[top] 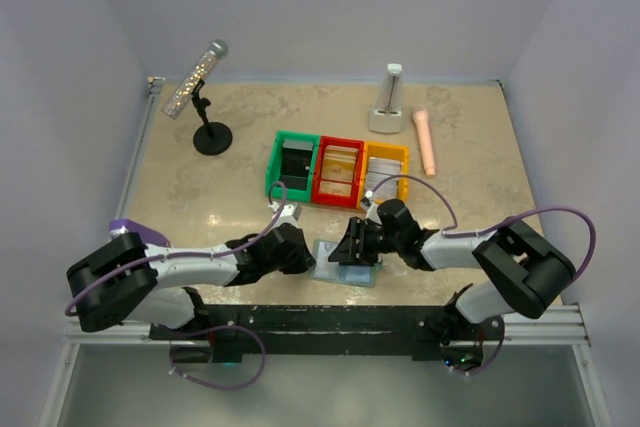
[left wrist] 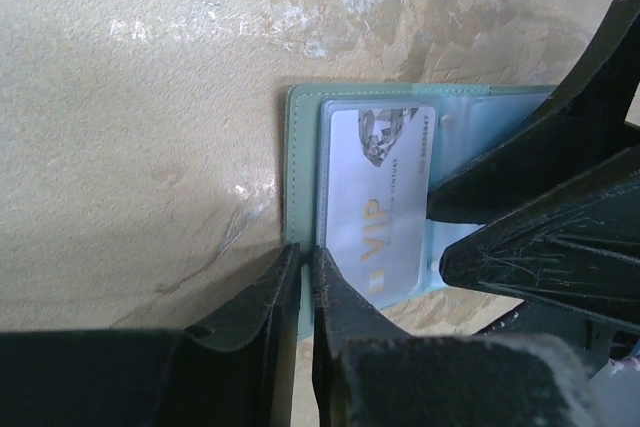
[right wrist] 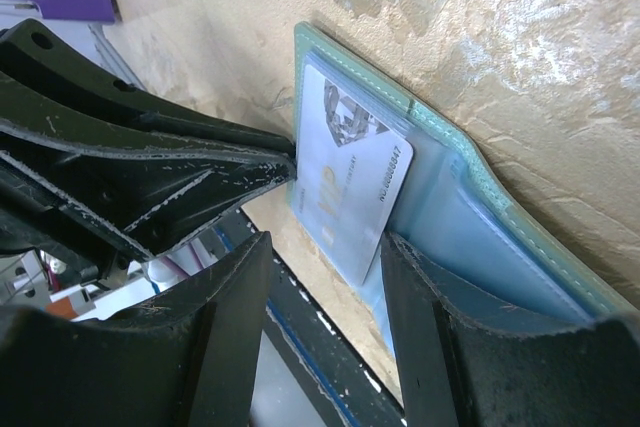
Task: Take the credit cards out of the card holder
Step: Remove the credit card from the card holder.
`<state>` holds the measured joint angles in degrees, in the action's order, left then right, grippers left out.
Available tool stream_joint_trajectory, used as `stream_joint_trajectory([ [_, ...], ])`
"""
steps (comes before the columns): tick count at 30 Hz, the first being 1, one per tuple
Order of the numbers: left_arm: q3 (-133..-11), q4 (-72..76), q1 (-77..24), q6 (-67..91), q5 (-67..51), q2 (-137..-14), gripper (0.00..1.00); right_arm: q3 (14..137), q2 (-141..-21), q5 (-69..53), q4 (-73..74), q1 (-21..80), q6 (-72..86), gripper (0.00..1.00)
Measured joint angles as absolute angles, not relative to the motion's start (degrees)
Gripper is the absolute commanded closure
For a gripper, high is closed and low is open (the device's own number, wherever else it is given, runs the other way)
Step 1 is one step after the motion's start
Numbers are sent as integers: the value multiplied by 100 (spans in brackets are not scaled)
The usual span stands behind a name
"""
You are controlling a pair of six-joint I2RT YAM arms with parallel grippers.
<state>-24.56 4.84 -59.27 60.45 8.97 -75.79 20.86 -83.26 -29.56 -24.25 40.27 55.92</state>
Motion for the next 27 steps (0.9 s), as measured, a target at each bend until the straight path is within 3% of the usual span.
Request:
stream_joint_trajectory([
  [14,-2714,106,-5927,6051,939,-7771,95,2021,-8322,-2954,-2536,4018,5612,47],
  [23,-2674,-64,-5927,6130,1031,-7570,68,1957,-8322,-2954,-2650,4010,5616,47],
  [27,-2622,-405,-5929,6143,1153,-7277,67,1957,-8322,-2956,-2650,4010,5614,47],
])
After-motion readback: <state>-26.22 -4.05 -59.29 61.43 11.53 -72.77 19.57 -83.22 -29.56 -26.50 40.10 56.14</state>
